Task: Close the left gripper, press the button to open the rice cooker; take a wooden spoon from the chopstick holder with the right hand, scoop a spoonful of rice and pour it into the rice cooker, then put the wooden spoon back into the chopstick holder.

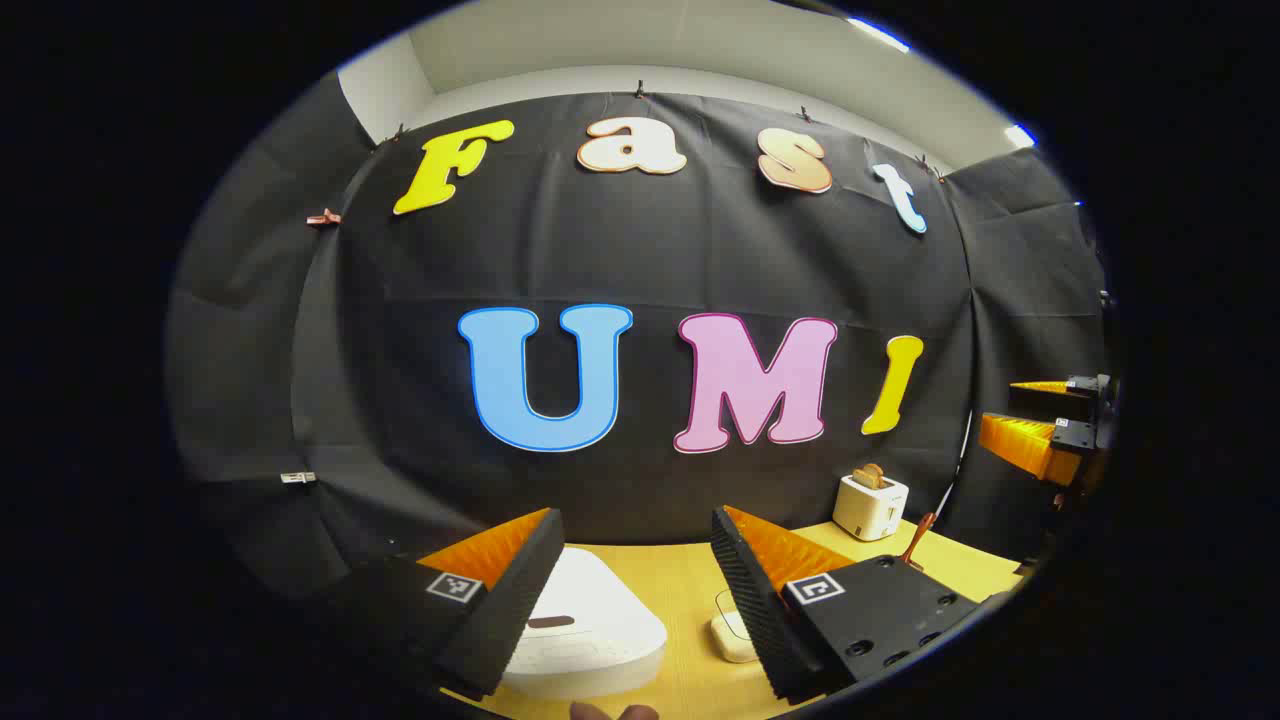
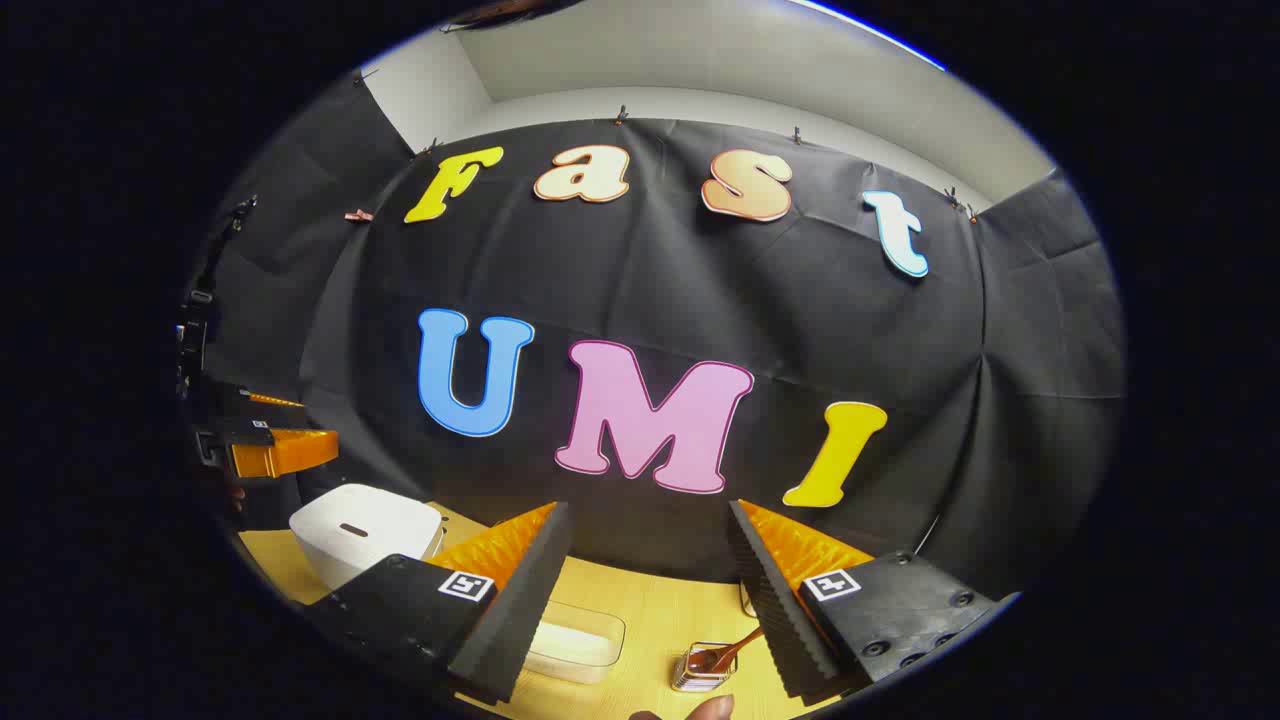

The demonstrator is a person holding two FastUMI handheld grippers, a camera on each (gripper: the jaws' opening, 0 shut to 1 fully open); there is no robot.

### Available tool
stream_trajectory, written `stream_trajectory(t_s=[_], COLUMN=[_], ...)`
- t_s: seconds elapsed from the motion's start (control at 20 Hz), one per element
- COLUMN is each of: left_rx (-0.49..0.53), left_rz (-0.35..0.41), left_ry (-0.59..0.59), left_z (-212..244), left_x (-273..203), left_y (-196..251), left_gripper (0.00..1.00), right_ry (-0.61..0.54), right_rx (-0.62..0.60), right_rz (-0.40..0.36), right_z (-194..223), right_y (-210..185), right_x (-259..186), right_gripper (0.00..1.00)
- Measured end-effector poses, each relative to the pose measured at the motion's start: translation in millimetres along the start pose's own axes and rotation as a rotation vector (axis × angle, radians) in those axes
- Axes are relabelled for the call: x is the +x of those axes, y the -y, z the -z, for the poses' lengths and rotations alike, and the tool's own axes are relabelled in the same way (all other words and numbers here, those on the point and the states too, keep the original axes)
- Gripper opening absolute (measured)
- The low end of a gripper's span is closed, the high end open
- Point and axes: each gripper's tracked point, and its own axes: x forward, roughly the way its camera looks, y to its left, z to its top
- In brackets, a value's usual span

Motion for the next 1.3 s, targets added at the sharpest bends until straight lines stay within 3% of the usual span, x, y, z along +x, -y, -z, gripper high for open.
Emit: stream_trajectory(t_s=[0.9, 1.05, 1.2, 1.3], left_rx=[0.011, -0.006, -0.041, -0.103], left_rz=[0.001, -0.01, -0.068, -0.068], left_ry=[-0.015, -0.064, -0.179, -0.302], left_z=[2, 14, 47, 80], left_x=[5, 16, 31, 43], left_y=[-7, -18, -39, -47], left_gripper=[0.94, 0.22, 0.06, 0.05], right_ry=[-0.004, -0.004, -0.008, -0.013], right_rx=[-0.001, -0.006, -0.018, -0.017], right_rz=[0.017, 0.02, 0.026, 0.032], right_z=[-1, -1, 0, 2], right_y=[0, 1, 2, 3], right_x=[-5, -7, -10, -13], right_gripper=[0.96, 0.96, 0.96, 0.96])
